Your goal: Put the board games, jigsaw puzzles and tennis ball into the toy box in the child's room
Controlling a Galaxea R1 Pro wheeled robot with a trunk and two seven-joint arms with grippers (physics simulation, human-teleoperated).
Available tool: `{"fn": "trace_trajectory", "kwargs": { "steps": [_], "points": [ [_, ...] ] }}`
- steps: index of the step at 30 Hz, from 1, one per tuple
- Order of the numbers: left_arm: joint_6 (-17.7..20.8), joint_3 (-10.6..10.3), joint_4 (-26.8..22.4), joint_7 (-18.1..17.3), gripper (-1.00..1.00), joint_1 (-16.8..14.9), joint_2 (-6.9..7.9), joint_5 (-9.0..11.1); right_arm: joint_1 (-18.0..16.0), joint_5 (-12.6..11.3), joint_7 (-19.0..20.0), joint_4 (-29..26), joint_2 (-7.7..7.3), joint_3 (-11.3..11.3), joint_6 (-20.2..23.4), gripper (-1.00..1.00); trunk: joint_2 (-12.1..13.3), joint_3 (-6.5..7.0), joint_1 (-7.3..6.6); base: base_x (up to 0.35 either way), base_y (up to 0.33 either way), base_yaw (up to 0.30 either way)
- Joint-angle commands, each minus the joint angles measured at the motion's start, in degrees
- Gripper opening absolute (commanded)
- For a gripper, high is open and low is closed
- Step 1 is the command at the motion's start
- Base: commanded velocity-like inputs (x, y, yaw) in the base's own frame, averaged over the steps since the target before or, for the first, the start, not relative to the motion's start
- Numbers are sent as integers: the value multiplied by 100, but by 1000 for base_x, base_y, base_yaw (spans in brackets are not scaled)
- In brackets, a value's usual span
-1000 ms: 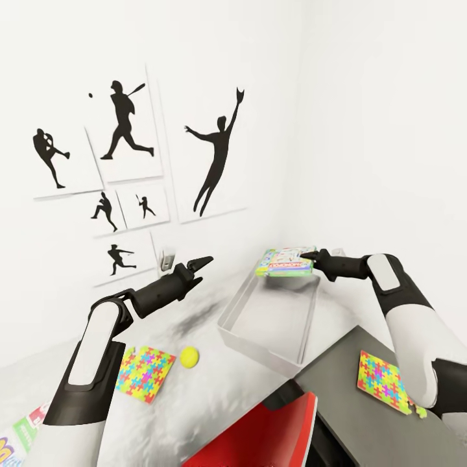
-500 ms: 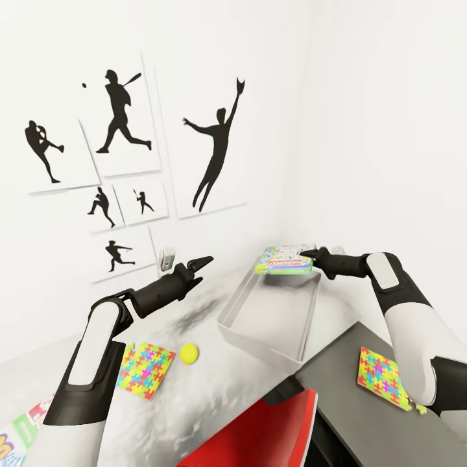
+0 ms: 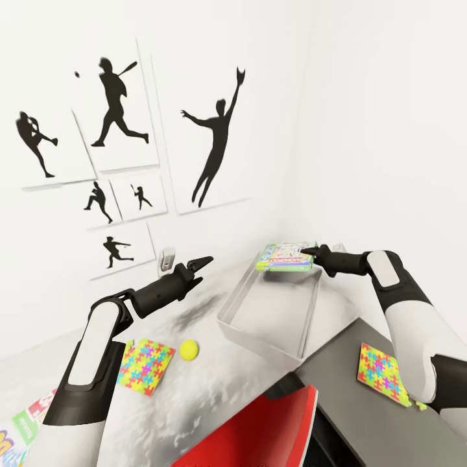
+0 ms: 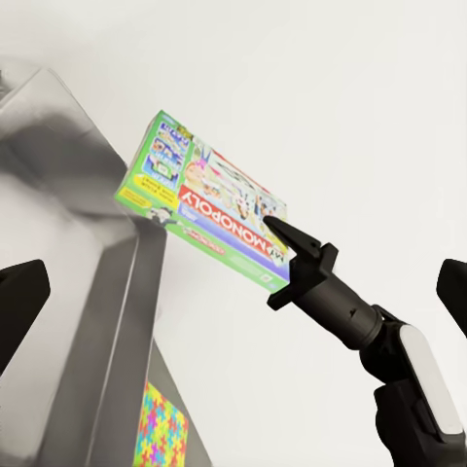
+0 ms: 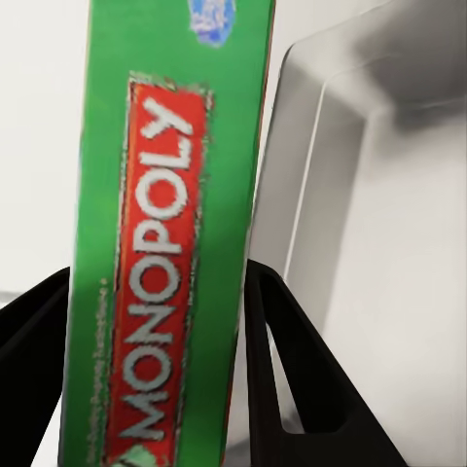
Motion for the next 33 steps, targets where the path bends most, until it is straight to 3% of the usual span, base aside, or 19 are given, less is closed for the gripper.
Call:
{"fn": "trace_trajectory", "kwargs": {
  "steps": [1,24,28,29,33],
  "points": [
    [15,3,-3,57,100,-6,-4,61,-11,54,52,1,2,-22,27,-100,-13,-22,3,0,0,0],
    [18,17,-4,-14,100,-6,27,64,-89,65,47,6,14,-14,16,-100,-13,-237,3,0,0,0],
    [40,64,-10,-383,100,13,48,71,-89,65,47,5,28,-14,16,-100,-13,-274,3,0,0,0],
    [49,94,-11,-691,100,41,64,76,-89,65,47,7,43,-14,16,-100,-13,-284,3,0,0,0],
    [61,229,-9,-1233,100,98,134,186,-89,68,47,8,64,-14,16,-100,-13,-321,3,0,0,0]
  ]
}}
